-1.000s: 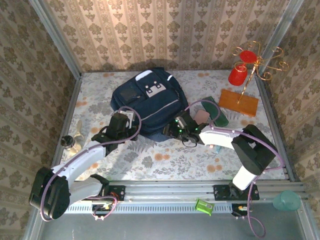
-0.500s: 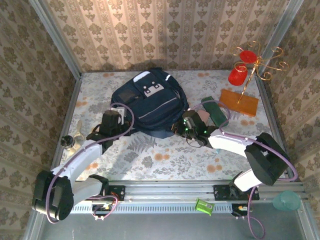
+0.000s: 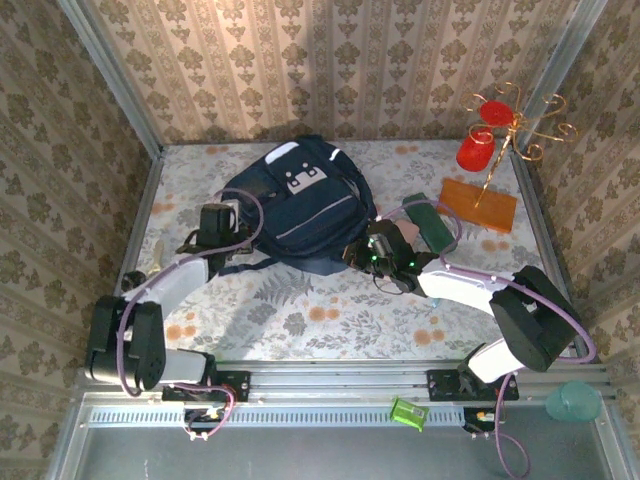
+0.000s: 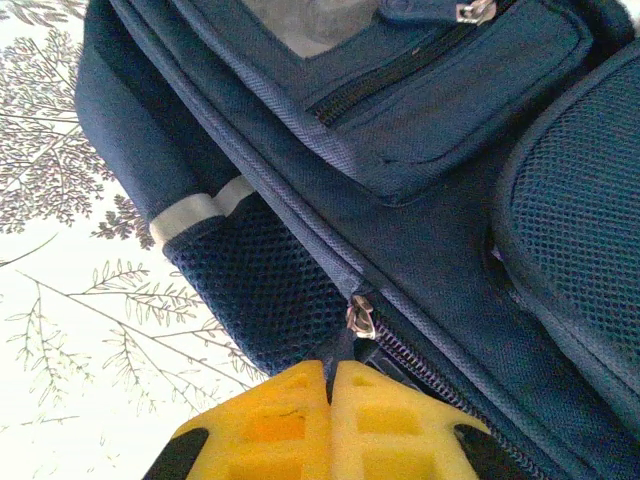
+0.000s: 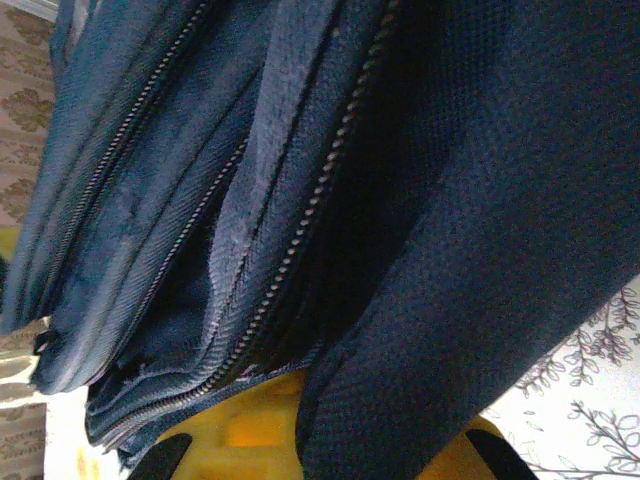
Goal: Pack the student bag
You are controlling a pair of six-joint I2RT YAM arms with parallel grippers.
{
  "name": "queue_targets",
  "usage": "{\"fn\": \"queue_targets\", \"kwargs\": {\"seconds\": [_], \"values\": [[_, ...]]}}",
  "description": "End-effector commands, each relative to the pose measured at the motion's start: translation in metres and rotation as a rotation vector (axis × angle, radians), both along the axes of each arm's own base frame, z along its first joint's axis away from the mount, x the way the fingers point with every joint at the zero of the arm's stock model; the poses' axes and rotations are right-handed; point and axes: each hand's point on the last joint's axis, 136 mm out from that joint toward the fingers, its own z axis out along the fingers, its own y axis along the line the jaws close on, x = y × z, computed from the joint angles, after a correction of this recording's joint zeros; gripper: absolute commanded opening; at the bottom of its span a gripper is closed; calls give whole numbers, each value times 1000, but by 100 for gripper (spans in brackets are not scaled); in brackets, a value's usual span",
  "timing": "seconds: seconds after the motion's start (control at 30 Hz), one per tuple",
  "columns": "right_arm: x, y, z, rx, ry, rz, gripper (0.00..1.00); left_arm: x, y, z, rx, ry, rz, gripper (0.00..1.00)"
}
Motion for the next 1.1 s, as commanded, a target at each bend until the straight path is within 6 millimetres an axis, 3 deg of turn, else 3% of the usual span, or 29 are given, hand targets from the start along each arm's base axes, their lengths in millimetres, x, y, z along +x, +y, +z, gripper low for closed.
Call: {"fn": "queue_targets", "kwargs": {"seconds": [0.0,0.07,0.1,0.2,0.3,0.4,0.5,0.63,0.77,0.93,1.07], "values": [[8,-6,14,12,-69,-13,0,31,33,7,82,-49,124,0],[7,-4,12,13,-69,-3,0,36,33,8,81,-49,122,0],[6,-3,11,13,-67,2,0,36,30,12,64,-53,114,7],[4,2,3,3,-54,17,0,24,8,31,-20,-74,45,41],[1,7,-11,-11,-32,33,0,-1,-20,57,-36,-168,-43,55],[-2,17,-22,-12,-14,63,0,-22,-63,79,0,-302,-220,80],[-4,22,-28,-12,-5,75,0,-38,-120,84,45,-366,-492,83],[-4,21,-28,-15,-9,70,0,-41,-160,62,205,-348,-713,86],[-4,20,-26,-16,-16,69,0,-34,-179,43,239,-282,-815,86],[-4,20,-29,-14,-12,69,0,-10,-188,16,314,-202,-808,85],[-6,20,-32,-12,-5,73,0,17,-179,3,397,-156,-711,70]]}}
